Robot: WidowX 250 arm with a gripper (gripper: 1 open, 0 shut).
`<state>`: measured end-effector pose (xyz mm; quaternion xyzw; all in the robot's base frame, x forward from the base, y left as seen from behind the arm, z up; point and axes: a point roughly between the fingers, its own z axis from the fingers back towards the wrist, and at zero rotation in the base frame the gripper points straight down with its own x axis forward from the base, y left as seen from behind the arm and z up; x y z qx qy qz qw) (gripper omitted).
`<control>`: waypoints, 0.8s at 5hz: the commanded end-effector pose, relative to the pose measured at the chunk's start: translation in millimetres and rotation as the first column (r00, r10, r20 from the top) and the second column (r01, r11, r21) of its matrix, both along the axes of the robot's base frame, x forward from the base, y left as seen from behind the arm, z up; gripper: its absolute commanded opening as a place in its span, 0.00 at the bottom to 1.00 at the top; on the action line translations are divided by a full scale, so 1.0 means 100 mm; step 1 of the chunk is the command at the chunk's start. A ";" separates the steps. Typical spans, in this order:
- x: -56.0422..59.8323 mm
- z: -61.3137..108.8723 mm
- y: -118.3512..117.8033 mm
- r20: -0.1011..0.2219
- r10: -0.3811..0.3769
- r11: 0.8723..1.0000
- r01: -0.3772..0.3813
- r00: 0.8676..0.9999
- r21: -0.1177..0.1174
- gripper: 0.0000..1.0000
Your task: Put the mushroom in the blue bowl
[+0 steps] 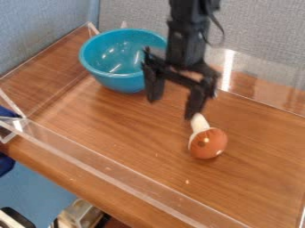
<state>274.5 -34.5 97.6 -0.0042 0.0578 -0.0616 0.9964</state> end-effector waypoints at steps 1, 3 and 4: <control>0.05 -0.10 -0.12 0.017 -0.061 0.998 0.061 0.998 -0.004 1.00; 0.16 -0.39 -0.24 0.018 -0.141 0.990 0.140 0.990 0.028 1.00; 0.24 -0.52 -0.21 0.029 -0.148 0.988 0.147 0.989 0.049 1.00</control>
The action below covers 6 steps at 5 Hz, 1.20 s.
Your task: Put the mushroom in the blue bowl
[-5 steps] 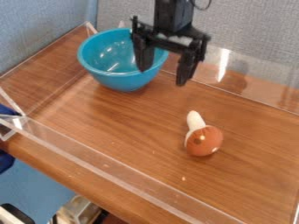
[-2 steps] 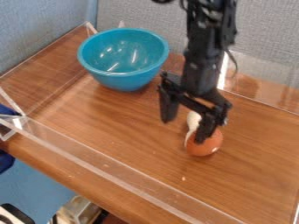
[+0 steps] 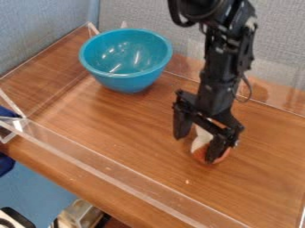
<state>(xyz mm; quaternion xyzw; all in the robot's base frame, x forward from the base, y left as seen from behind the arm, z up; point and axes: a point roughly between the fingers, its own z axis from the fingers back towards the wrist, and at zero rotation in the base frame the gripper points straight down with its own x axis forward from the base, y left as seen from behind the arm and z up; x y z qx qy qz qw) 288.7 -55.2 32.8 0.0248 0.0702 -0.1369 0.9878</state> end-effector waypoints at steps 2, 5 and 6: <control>0.20 0.09 0.12 0.099 0.002 1.000 -0.004 0.995 0.017 0.00; 0.20 0.16 0.11 0.141 -0.023 1.000 0.021 0.990 0.011 0.00; 0.20 0.19 0.11 0.153 -0.029 1.000 0.028 0.988 0.009 0.00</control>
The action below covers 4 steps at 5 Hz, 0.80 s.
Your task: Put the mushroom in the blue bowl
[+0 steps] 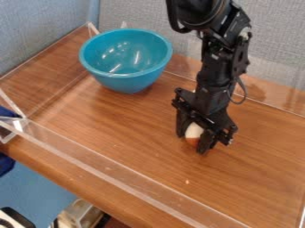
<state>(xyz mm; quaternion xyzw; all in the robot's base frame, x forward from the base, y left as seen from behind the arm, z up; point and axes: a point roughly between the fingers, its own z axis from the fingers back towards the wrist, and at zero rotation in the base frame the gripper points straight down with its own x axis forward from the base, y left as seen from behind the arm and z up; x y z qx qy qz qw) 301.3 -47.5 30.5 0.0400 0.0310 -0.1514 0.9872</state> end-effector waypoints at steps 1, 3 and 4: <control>0.07 0.25 0.02 0.085 -0.004 1.000 0.005 0.996 -0.014 0.00; 0.07 0.30 0.00 0.106 -0.019 1.000 0.021 0.994 -0.023 0.00; 0.07 0.33 -0.01 0.113 -0.024 0.999 0.028 0.993 -0.028 0.00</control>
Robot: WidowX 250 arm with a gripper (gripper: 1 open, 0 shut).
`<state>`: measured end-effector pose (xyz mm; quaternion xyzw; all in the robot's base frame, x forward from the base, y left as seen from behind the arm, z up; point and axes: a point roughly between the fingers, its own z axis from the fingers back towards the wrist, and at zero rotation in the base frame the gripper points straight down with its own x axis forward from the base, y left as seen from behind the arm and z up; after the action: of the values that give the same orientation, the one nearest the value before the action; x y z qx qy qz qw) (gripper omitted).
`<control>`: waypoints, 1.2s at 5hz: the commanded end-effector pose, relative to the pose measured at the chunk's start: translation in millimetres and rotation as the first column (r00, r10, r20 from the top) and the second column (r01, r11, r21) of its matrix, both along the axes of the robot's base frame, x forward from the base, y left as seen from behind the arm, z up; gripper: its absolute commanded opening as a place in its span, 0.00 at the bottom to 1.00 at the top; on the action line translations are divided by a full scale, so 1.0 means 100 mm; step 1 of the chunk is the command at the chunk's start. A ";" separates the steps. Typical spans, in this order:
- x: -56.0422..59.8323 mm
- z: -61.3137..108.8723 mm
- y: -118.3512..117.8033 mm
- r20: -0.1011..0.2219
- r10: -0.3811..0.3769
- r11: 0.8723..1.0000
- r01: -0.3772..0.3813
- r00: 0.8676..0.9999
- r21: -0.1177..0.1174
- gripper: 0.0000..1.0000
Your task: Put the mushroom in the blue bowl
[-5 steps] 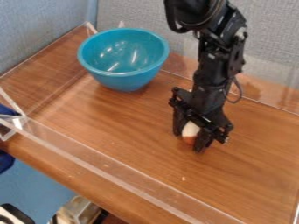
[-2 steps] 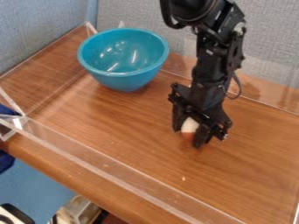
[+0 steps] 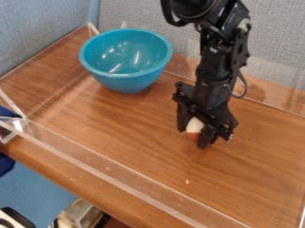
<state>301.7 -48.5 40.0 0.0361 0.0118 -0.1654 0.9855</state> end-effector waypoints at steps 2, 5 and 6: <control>0.05 0.30 -0.02 0.088 -0.007 1.000 0.009 0.996 -0.027 0.00; 0.07 0.42 0.03 0.106 -0.008 0.999 0.012 0.994 -0.038 0.00; 0.14 0.69 0.25 0.150 0.050 0.999 -0.048 0.987 -0.023 0.00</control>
<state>309.2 -21.6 88.1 0.0378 -0.0279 -0.1376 0.9894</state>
